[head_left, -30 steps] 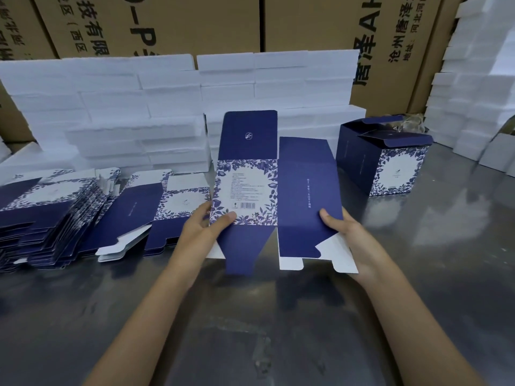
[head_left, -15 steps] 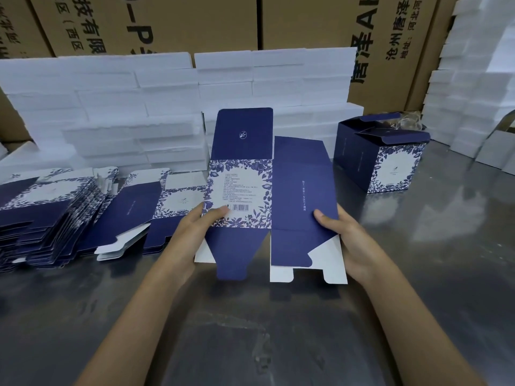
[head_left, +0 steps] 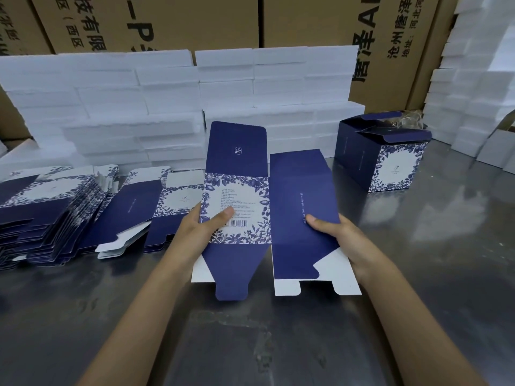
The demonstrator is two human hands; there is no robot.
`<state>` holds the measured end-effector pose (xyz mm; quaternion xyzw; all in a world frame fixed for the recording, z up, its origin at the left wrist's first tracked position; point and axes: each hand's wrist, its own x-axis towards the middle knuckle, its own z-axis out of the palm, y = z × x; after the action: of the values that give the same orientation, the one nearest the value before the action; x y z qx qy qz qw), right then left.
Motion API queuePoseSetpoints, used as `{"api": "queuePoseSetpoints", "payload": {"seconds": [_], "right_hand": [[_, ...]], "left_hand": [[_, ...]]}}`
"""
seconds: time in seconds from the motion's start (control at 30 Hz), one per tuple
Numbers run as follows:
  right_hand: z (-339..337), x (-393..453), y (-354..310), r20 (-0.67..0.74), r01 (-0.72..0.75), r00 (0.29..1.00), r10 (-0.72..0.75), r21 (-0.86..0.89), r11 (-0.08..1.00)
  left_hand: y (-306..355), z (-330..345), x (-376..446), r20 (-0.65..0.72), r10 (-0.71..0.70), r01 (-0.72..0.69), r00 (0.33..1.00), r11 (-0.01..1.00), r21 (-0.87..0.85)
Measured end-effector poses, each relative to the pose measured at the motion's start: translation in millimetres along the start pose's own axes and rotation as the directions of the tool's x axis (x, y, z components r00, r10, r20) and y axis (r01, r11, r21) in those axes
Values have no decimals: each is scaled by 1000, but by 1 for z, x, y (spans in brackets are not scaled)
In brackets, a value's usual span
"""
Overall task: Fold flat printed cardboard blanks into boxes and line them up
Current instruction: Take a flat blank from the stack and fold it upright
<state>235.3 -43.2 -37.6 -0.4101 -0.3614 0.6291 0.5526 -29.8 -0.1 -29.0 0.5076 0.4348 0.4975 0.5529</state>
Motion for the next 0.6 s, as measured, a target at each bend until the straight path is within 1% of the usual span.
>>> {"api": "queuePoseSetpoints", "payload": {"seconds": [0.1,0.17,0.23,0.37,0.43,0.5,0.6], "right_hand": [[0,-1,0,-9,13,1000,-13,-8,1000],[0,-1,0,10,-6,1000,7,-40,999],[-1,-1,1,40,-27,999,29,-60,998],[-4,0,-1,76,-49,996,52,-41,998],[-7,1,-1,69,-4,998,6,-20,1000],[-8,4,-1,49,52,998,-51,-39,998],[-6,6,2,3,107,994,-107,-50,993]], "left_hand": [[0,0,1,-19,-27,27,999,999,-25],[-1,0,2,-73,-36,34,997,999,-30],[-3,-1,4,-125,-13,15,992,1000,16],[-5,0,3,-139,49,-38,989,996,78],[-4,-1,4,-168,55,-44,984,997,66],[-3,-3,5,-180,32,-25,983,999,39],[0,-2,6,-166,-1,10,986,999,53]]}}
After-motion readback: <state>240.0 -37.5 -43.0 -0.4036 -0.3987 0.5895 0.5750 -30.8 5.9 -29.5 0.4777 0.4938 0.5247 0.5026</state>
